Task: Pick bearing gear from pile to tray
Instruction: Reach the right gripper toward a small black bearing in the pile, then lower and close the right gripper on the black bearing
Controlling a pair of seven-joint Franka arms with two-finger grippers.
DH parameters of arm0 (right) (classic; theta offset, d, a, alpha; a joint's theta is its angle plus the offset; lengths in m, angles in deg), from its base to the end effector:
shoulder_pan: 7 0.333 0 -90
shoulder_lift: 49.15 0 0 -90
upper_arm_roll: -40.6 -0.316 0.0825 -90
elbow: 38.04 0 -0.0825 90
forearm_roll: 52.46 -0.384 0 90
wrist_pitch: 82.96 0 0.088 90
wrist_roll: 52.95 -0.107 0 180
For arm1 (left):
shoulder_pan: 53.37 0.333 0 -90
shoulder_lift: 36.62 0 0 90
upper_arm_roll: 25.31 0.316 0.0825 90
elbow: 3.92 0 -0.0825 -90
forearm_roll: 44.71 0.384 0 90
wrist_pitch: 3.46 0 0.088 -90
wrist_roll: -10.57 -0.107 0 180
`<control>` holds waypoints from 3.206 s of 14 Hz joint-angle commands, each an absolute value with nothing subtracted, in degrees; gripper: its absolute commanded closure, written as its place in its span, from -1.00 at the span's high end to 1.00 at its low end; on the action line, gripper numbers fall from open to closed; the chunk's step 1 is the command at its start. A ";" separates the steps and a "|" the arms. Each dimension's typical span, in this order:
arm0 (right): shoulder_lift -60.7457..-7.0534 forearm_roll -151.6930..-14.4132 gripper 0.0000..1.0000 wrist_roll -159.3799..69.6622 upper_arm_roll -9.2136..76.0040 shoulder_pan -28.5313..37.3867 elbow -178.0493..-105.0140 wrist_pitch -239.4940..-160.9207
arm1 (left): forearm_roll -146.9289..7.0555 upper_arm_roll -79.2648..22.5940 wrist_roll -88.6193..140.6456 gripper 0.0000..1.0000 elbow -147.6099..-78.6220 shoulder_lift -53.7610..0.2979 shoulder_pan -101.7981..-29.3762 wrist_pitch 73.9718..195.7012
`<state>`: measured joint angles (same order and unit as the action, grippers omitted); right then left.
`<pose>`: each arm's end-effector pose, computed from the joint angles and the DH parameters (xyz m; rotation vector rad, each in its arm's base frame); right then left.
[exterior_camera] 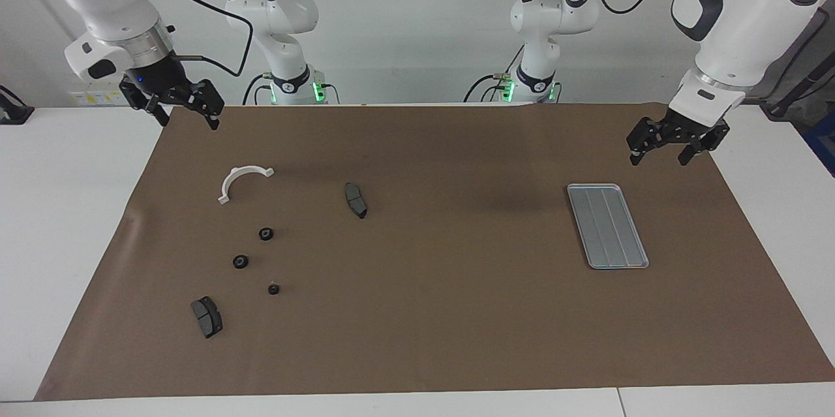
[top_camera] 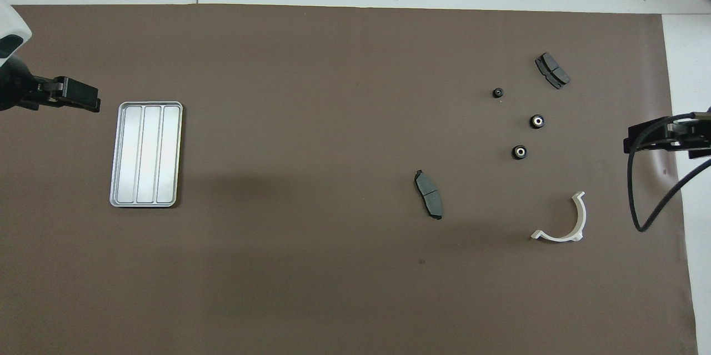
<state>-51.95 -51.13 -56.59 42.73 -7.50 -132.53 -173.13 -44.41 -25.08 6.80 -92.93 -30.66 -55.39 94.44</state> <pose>0.5377 -0.0277 0.6145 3.1151 -0.1699 -0.0411 0.5976 -0.0183 0.5853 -3.1303 0.1530 -0.0800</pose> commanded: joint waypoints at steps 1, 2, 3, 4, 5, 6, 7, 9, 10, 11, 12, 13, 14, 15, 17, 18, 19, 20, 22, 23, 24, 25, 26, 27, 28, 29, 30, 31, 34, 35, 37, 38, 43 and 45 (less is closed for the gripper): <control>-52.58 -50.79 1.00 -56.02 42.35 -8.05 -133.05 -173.58 | -44.80 -24.78 6.00 1.00 -95.15 -32.49 -55.57 94.80; -52.58 -50.79 1.00 -55.85 42.35 -8.14 -133.05 -173.66 | -44.80 -24.78 6.00 1.00 -95.15 -32.49 -55.57 94.80; -52.58 -50.79 1.00 -55.85 42.35 -8.05 -133.05 -173.66 | -44.80 -24.78 6.00 1.00 -95.06 -32.49 -55.57 94.89; -52.58 -51.14 1.00 -55.76 42.35 -8.14 -133.05 -173.66 | -44.80 -24.78 6.00 1.00 -95.06 -32.49 -55.57 94.89; -52.58 -51.23 1.00 -55.84 42.35 -8.14 -133.05 -173.66 | -44.80 -24.69 6.00 1.00 -95.06 -32.49 -55.57 94.89; -52.67 -51.23 1.00 -56.02 42.35 -8.05 -133.23 -173.66 | -44.80 -24.78 6.00 1.00 -95.06 -32.49 -55.57 94.89; -52.84 -51.15 1.00 -56.02 42.35 -7.88 -134.27 -174.53 | -44.80 -24.78 6.00 1.00 -95.06 -32.49 -55.57 94.89; -54.68 -51.23 1.00 -55.50 42.35 -7.96 -138.14 -178.49 | -44.80 -24.78 5.91 1.00 -95.06 -32.49 -55.57 95.15; -54.52 -51.15 1.00 -55.41 42.35 -8.05 -137.89 -178.58 | -44.80 -24.69 5.91 1.00 -95.06 -32.49 -55.57 95.07; -54.34 -51.06 1.00 -54.88 42.44 -8.31 -137.89 -178.85 | -44.80 -24.78 5.91 1.00 -95.06 -32.49 -55.57 94.98; -53.90 -51.06 1.00 -53.66 42.62 -8.49 -137.97 -179.98 | -44.80 -24.69 5.91 1.00 -95.06 -32.49 -55.48 94.98; -53.29 -50.97 1.00 -52.87 42.62 -8.67 -137.97 -180.86 | -44.80 -24.78 5.91 1.00 -95.06 -32.49 -55.48 94.80; -51.89 -50.97 1.00 -52.86 42.62 -8.67 -137.89 -181.65 | -44.80 -24.69 5.91 1.00 -95.06 -32.49 -55.48 94.80; -50.05 -50.97 1.00 -52.77 42.53 -8.75 -137.45 -182.71 | -44.80 -24.69 6.00 1.00 -95.06 -32.49 -55.39 94.89; -44.09 -50.97 1.00 -51.72 42.44 -8.67 -135.44 -185.86 | -44.80 -24.78 6.00 1.00 -95.06 -32.49 -55.30 94.80; -41.53 -51.14 1.00 -50.41 42.44 -8.75 -134.99 -187.88 | -44.80 -24.69 5.91 1.00 -95.06 -32.49 -55.30 94.89; -39.33 -51.23 1.00 -48.83 42.35 -8.84 -134.99 -190.25 | -44.80 -24.69 5.91 1.00 -95.06 -32.49 -55.30 94.89; -36.96 -51.49 1.00 -47.60 42.35 -8.76 -135.07 -193.23 | -44.80 -24.69 6.00 1.00 -95.06 -32.49 -55.30 94.89; -33.17 -51.58 1.00 -45.31 42.35 -8.32 -135.86 -198.68 | -44.80 -24.69 6.00 1.00 -95.06 -32.49 -55.30 94.89; -31.59 -51.67 1.00 -44.69 42.35 -8.23 -136.21 -201.15 | -44.80 -24.69 6.00 1.00 -95.06 -32.49 -55.30 94.89; -30.36 -51.59 1.00 -44.60 42.35 -8.23 -136.48 -202.65 | -44.80 -24.69 6.00 1.00 -95.06 -32.49 -55.30 94.89; -29.30 -51.58 1.00 -44.51 42.27 -8.14 -137.09 -204.49 | -44.80 -24.69 5.91 1.00 -95.06 -32.49 -55.30 94.89; -28.51 -51.58 1.00 -43.46 42.27 -8.14 -138.31 -206.95 | -44.80 -24.69 6.00 1.00 -95.06 -32.49 -55.30 94.80; -26.76 -51.58 1.00 -42.58 42.27 -8.05 -138.41 -208.02 | -44.80 -24.69 6.00 1.00 -95.06 -32.49 -55.30 94.89; -25.35 -51.58 1.00 -42.57 42.27 -8.05 -138.41 -209.25 | -44.80 -24.69 6.00 1.00 -95.06 -32.49 -55.30 94.89; -24.20 -51.67 1.00 -42.57 42.27 -8.05 -138.50 -210.30 | -44.80 -24.69 5.91 1.00 -95.06 -32.49 -55.30 94.89; -23.50 -51.59 1.00 -42.57 42.27 -8.05 -138.50 -210.49 | -44.80 -24.69 5.91 1.00 -95.06 -32.49 -55.30 94.89; -22.97 -51.67 1.00 -42.66 42.27 -8.05 -138.50 -210.75 | -44.80 -24.69 5.91 1.00 -95.06 -32.49 -55.30 94.80; -22.43 -51.67 1.00 -42.93 42.27 -7.96 -139.64 -211.80 | -44.80 -24.69 5.91 1.00 -95.06 -32.49 -55.30 94.80; -22.43 -51.67 1.00 -42.84 42.27 -7.96 -140.25 -212.33 | -44.80 -24.69 6.00 1.00 -95.06 -32.49 -55.30 94.89; -22.43 -51.67 0.75 -43.01 42.27 -7.96 -141.48 -213.91 | -44.80 -24.69 6.00 1.00 -95.06 -32.49 -55.30 94.89; -22.35 -51.67 0.56 -42.93 42.35 -8.05 -141.58 -214.27 | -44.80 -24.69 5.91 1.00 -95.06 -32.49 -55.30 94.80; -22.35 -51.59 0.25 -43.10 42.35 -8.05 -141.58 -214.18 | -44.80 -24.69 6.00 1.00 -95.06 -32.49 -55.30 94.89; -22.43 -51.67 0.25 -43.01 42.35 -8.05 -142.01 -214.01 | -44.80 -24.69 6.00 1.00 -95.06 -32.49 -55.30 94.80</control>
<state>-22.05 -51.24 -44.23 42.61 -7.61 -140.80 -212.88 -44.41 -24.96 6.79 -92.94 -30.66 -55.37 94.45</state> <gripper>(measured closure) 0.374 0.000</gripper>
